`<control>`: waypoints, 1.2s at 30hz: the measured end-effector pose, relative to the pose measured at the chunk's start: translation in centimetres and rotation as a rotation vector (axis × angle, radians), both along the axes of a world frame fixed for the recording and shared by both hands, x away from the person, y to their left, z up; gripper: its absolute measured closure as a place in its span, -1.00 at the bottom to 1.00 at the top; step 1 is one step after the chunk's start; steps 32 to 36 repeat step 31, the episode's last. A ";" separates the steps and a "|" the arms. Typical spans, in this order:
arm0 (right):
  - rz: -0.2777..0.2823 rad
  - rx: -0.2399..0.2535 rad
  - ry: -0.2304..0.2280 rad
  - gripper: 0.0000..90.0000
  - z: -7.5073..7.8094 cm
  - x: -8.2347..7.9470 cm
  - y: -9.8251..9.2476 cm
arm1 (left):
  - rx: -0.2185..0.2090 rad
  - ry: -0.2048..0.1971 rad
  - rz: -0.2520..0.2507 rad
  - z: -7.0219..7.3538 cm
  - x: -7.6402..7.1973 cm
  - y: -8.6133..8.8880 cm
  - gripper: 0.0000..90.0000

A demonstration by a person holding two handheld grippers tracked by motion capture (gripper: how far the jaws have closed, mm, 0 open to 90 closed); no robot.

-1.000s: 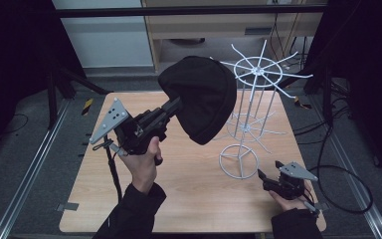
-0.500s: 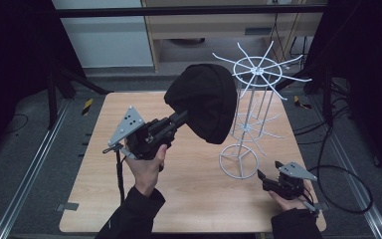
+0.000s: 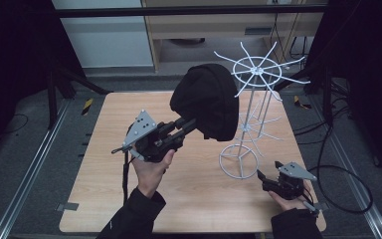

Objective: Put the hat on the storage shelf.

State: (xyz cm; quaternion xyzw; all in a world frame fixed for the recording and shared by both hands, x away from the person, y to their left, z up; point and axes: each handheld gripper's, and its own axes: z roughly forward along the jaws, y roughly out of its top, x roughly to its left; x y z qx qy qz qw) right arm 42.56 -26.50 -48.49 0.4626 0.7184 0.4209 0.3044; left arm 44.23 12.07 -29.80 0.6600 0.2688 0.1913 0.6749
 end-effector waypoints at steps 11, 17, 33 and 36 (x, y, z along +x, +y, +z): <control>-0.004 0.006 0.003 -0.44 0.0 0.0 0.0 | 0.051 0.009 0.046 -1.4 -1.7 2.7 0.15; -0.007 0.011 0.004 -0.45 0.0 0.0 0.0 | 0.125 0.061 0.107 -3.9 -1.9 5.2 0.01; -0.020 0.018 0.008 -0.51 -0.1 0.0 -0.1 | 0.242 0.333 0.313 -14.2 -0.2 13.5 -0.15; -0.020 0.018 0.008 -0.51 -0.1 0.0 -0.1 | 0.242 0.333 0.313 -14.2 -0.2 13.5 -0.15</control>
